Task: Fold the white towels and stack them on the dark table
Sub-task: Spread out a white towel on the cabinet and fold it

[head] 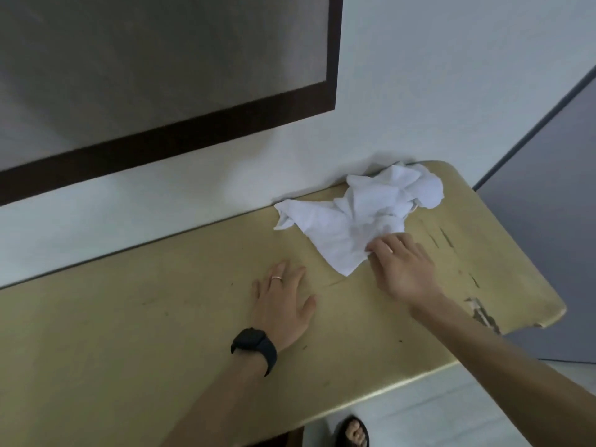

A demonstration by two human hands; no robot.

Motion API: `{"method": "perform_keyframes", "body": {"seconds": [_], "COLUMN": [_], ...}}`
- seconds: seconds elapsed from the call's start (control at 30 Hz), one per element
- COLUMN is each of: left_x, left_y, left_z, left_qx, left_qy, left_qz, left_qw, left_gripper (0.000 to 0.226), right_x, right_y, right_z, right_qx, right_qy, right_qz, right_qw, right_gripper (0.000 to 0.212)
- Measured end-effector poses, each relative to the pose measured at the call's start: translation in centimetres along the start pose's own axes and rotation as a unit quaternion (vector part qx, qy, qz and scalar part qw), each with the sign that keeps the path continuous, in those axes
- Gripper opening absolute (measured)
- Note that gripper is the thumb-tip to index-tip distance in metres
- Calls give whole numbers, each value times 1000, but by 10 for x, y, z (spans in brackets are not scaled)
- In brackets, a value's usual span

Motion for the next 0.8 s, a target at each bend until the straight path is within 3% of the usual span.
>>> {"method": "perform_keyframes", "body": {"seconds": [0.17, 0.33, 0.5, 0.63, 0.8], "left_x": [40, 100, 156, 197, 231], "left_y": [2, -10, -50, -74, -109], "left_z": [-59, -74, -67, -56, -12], "left_qx": [-62, -142, -185, -149, -154], "left_qy": [-83, -94, -52, -82, -4], "left_qz": [-96, -226, -175, -207, -206], "left_qw": [990, 959, 966, 963, 966], "left_gripper": [52, 20, 31, 19, 21], "right_x": [61, 131, 185, 220, 233], "right_y": [25, 46, 51, 51, 37], "right_z": [22, 53, 101, 137, 159], "right_qx": [106, 138, 148, 149, 209], "right_qy": [103, 168, 216, 235, 167], "right_qz": [-49, -54, -74, -45, -55], "right_qw": [988, 975, 962, 960, 962], "right_gripper": [18, 29, 14, 9, 14]}}
Point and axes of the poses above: each hand's wrist, its own y-axis towards the middle knuckle, its own x-axis out of the back of the hand, z = x × y, the point moved 1 cm from there along y, towards the middle knuckle, and after that the axes turned 15 degrees about -y, right-handed, at the moved point
